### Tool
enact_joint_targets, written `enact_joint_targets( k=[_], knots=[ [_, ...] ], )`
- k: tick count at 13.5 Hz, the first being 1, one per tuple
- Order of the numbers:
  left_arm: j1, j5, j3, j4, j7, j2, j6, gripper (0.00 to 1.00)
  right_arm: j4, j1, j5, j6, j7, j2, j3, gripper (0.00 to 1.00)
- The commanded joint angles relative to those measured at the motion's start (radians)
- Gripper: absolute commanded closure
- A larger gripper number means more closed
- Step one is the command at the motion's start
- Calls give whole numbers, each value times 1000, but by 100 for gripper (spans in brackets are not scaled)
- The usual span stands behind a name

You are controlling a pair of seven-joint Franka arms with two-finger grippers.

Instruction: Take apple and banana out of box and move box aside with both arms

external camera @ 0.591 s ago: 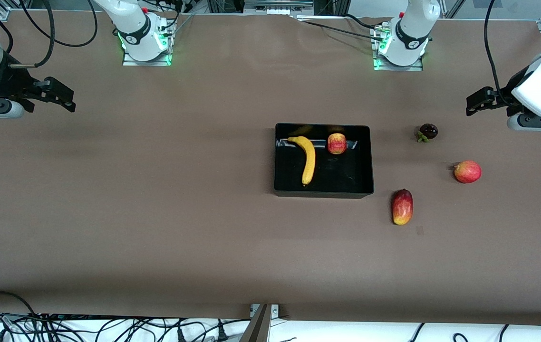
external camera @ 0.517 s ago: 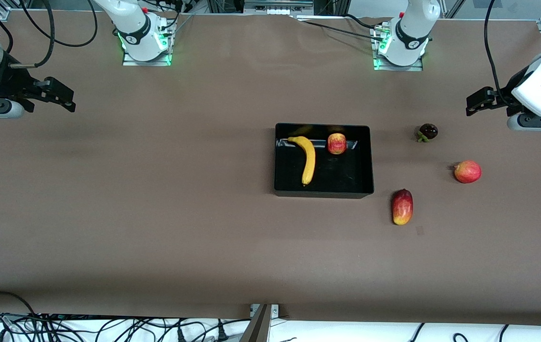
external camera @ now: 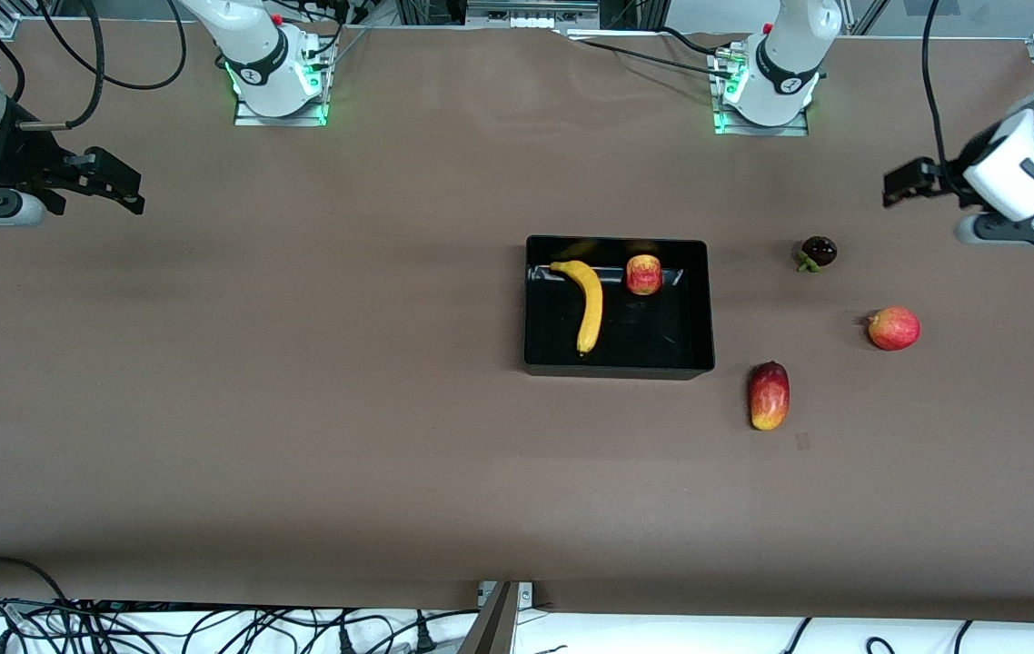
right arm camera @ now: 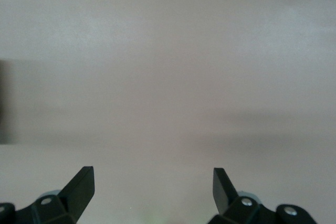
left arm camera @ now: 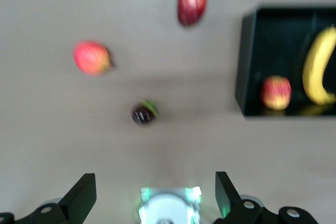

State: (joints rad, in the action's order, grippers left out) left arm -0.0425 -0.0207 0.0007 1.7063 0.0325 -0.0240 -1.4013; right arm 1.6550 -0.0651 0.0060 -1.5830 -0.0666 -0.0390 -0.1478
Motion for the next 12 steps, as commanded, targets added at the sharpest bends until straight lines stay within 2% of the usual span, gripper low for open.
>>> enact_joint_targets(
  k=[1,3,6,8,12],
  knots=[
    [-22,-77,-5,-4,-16,28,38,0,-21,-7,-8,9,-4,7,-9,0],
    [-60,-94,-11,-11,-8,108,22,0,-20,-7,-6,9,-4,7,-9,0],
    [-134,-81,-18,-30,36,206,-100,0,-20,-7,-6,11,-4,8,-9,0],
    [-155,-79,-65,-22,146,245,-183,0,-20,-7,-6,11,-4,8,-7,0],
    [-226,-79,-103,-7,380,337,-332,0,-20,-7,-6,9,-4,8,-9,0]
  ],
)
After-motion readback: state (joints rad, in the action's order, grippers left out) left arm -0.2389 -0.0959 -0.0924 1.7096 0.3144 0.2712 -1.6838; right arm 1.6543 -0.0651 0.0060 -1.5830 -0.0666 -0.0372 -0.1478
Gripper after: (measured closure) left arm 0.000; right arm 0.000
